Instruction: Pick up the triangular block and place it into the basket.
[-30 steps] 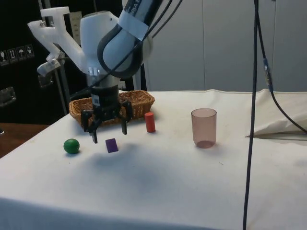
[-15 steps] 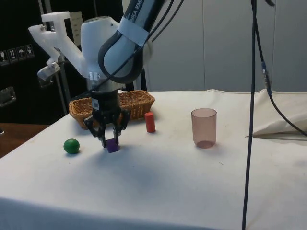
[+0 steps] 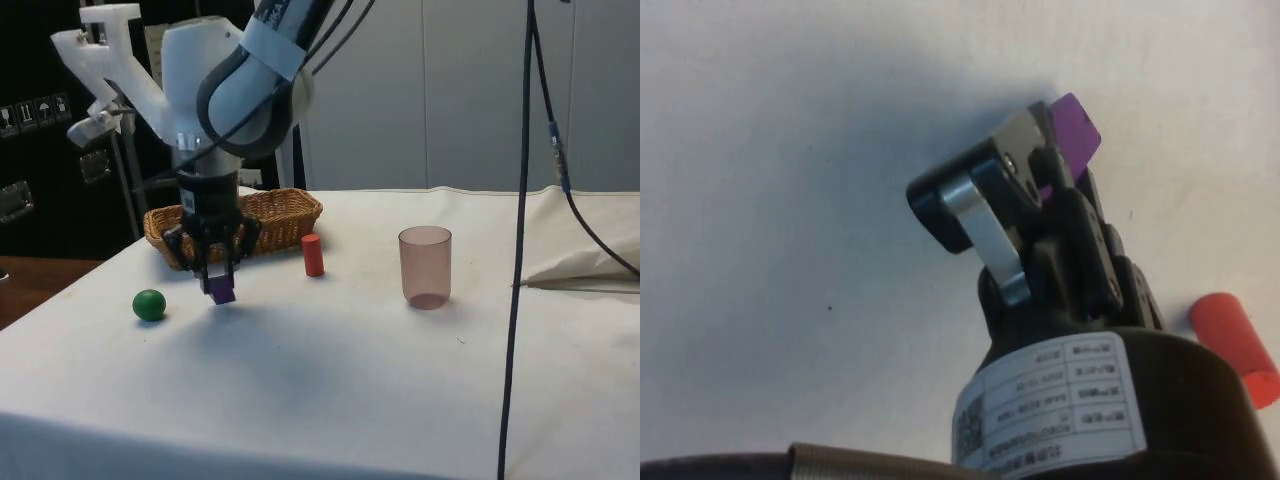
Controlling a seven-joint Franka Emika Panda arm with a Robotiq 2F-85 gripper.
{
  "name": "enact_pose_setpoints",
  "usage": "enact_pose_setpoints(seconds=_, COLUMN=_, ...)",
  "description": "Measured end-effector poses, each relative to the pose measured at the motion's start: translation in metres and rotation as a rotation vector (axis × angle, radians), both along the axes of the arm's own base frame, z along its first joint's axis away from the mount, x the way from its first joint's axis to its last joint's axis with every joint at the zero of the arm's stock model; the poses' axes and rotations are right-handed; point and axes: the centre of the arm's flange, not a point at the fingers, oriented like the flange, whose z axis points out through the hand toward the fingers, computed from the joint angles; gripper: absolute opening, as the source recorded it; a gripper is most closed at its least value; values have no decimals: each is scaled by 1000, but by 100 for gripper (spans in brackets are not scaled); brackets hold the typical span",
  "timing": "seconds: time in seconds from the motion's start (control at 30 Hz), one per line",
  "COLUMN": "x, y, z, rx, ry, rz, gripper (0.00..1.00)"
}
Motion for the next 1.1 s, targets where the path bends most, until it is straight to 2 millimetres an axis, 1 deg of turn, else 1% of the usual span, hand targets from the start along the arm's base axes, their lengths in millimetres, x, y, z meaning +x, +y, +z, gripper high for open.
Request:
enact_pose_setpoints(seconds=0.13, x=1, y=0, z=4, rx=2, ry=-7, rz=-6, gripper=33)
enact_pose_setpoints(seconds=0.27, x=5, y=-1, z=16, rx=6, ry=-26, rz=-19, gripper=33)
enact_pose_setpoints(seconds=0.6, x=14, y=-6, z=34, rx=7, ry=-53, rz=-36, gripper=33)
enact_pose_setpoints(seconds=0.73, x=18, y=-12, z=42, rx=2, ry=-63, rz=-43, gripper=33)
enact_pose_setpoints(seconds=0.8, x=20, y=-19, z=51, rx=-5, ry=-69, rz=-48, gripper=33)
enact_pose_setpoints(seconds=0.9, x=23, y=-24, z=57, rx=-10, ry=-74, rz=-49, gripper=33)
enact_pose_setpoints(seconds=1.1, x=31, y=-42, z=74, rx=-25, ry=-80, rz=-53, gripper=33)
